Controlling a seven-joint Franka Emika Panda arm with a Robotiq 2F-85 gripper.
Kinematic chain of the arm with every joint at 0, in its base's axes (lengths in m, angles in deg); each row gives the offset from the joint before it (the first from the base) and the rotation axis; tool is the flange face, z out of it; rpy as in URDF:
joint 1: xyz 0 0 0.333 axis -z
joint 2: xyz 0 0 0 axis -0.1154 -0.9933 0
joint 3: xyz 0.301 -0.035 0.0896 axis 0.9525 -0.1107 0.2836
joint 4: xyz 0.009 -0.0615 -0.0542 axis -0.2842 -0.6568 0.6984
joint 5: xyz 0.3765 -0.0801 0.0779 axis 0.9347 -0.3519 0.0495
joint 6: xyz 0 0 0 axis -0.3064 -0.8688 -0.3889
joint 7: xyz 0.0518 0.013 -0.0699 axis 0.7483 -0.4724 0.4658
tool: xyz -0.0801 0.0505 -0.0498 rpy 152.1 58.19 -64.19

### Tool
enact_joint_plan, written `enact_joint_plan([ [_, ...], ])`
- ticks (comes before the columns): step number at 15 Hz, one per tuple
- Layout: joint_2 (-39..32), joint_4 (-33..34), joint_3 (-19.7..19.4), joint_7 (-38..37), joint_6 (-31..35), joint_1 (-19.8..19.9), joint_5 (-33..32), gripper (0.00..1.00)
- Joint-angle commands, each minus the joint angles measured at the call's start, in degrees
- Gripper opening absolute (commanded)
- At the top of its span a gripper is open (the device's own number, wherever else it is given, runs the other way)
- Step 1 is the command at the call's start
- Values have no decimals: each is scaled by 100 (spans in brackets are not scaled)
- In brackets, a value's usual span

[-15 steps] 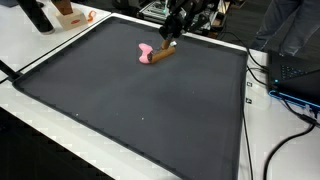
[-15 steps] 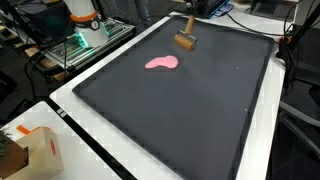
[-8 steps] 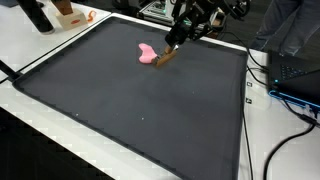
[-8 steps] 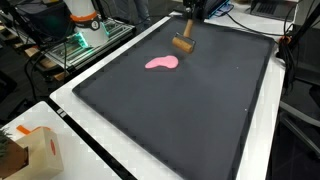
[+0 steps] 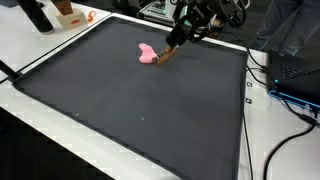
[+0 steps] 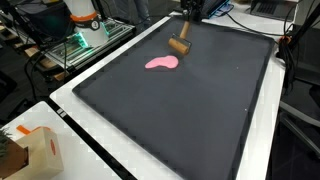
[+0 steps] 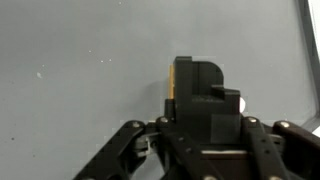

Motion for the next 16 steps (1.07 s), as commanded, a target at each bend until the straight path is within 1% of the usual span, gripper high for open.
enact_joint_plan([
  [1, 38, 16, 33, 2, -259, -38, -65, 24],
  [6, 27, 59, 30, 22, -319, -8, 21, 24],
  [16, 50, 178, -30, 18, -227, 124, 276, 24],
])
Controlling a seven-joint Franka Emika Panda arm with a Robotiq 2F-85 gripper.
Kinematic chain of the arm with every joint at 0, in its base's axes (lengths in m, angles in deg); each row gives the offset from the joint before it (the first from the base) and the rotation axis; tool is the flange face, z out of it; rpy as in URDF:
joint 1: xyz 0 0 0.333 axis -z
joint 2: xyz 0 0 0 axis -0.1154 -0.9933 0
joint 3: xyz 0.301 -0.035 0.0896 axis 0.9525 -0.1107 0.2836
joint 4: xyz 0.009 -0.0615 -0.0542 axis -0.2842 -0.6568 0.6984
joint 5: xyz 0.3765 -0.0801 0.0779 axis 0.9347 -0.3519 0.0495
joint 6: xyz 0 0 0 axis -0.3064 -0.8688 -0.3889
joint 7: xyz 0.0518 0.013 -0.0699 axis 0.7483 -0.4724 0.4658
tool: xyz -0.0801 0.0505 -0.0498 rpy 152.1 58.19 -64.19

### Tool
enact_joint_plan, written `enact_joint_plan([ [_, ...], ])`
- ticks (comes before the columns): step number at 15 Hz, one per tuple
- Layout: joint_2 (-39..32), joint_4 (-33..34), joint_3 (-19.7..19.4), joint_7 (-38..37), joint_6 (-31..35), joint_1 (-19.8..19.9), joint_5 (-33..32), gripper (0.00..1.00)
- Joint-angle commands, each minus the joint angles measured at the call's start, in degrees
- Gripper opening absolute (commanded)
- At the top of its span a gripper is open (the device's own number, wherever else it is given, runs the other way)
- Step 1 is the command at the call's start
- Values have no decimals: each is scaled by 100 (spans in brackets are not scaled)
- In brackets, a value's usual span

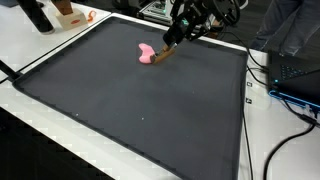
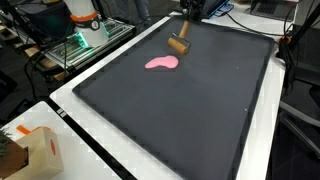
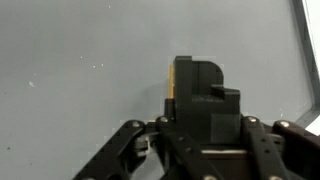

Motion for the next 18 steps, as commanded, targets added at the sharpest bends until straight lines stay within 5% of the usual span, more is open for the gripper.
enact_joint_plan([
  [1, 45, 85, -18, 25, -52, 69, 192, 24],
  [18, 55, 501, -407, -61, 35, 551, 1402, 24],
])
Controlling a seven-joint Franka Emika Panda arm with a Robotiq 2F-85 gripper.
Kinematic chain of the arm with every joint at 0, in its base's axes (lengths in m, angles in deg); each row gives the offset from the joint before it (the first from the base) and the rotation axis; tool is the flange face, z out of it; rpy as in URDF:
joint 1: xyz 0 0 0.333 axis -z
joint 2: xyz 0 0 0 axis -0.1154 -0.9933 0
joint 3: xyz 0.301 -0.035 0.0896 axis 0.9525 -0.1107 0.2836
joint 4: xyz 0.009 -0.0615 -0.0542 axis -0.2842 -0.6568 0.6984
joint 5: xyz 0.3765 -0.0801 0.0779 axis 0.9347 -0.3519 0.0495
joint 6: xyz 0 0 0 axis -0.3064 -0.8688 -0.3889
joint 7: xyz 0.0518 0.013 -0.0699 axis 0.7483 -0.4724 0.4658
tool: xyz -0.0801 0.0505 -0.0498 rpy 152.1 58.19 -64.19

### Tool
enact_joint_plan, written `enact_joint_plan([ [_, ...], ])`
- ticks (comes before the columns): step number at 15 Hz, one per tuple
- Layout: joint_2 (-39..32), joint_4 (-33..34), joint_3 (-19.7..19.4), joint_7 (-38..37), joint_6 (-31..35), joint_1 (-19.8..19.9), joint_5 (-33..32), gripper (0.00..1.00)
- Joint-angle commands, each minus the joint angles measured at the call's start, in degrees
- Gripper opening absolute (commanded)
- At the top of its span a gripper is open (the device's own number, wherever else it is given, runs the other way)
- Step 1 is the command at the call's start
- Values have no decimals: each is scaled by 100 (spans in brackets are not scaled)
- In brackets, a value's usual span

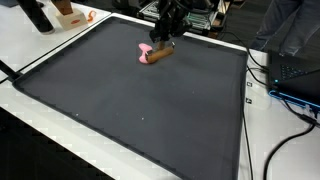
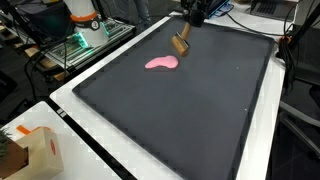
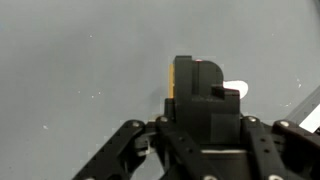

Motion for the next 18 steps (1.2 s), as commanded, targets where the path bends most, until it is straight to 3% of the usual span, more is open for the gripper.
enact_joint_plan([
  [1, 69, 64, -123, -55, 53, 141, 357, 24],
  [12, 695, -170, -547, -259, 536, 685, 1245, 24],
  [18, 1601, -699, -752, -271, 1046, 778, 1147, 24],
])
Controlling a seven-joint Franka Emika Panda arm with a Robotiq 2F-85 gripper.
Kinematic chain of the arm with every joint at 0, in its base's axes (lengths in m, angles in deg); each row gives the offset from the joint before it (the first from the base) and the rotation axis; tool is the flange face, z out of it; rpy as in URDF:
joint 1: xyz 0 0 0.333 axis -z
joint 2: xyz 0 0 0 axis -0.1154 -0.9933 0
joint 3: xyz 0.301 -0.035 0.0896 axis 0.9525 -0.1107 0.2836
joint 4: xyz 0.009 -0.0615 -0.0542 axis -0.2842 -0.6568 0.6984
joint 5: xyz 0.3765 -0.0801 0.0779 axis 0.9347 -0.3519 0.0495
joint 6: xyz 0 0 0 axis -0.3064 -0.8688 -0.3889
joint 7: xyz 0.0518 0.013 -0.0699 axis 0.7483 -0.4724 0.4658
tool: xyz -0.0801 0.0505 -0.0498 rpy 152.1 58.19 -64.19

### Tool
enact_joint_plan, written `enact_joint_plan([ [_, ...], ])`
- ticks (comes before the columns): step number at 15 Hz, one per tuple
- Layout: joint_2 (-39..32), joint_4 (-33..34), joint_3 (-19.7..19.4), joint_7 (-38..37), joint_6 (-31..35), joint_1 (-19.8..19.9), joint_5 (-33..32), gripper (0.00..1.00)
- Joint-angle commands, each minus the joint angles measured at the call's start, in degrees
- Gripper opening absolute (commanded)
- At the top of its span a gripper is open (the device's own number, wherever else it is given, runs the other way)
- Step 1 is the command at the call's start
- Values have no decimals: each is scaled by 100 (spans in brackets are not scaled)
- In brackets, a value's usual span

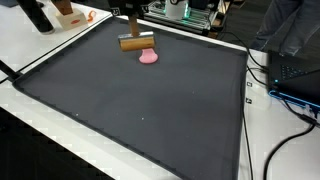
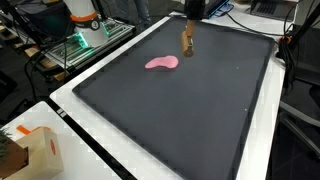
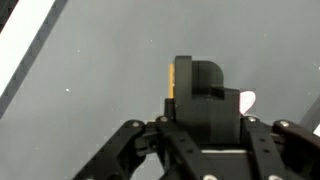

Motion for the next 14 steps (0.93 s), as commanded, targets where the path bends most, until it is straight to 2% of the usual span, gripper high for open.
enact_joint_plan([
  [1, 865, -678, -108, 50, 487, 10, -15, 24],
  [6, 1674, -1191, -163, 58, 800, -67, -160, 24],
  [7, 1165, -744, -154, -4, 567, -78, -64, 24],
  [8, 1266, -792, -156, -6, 558, -89, -63, 49],
  [14, 1124, -761, -151, -8, 557, -85, -57, 49],
])
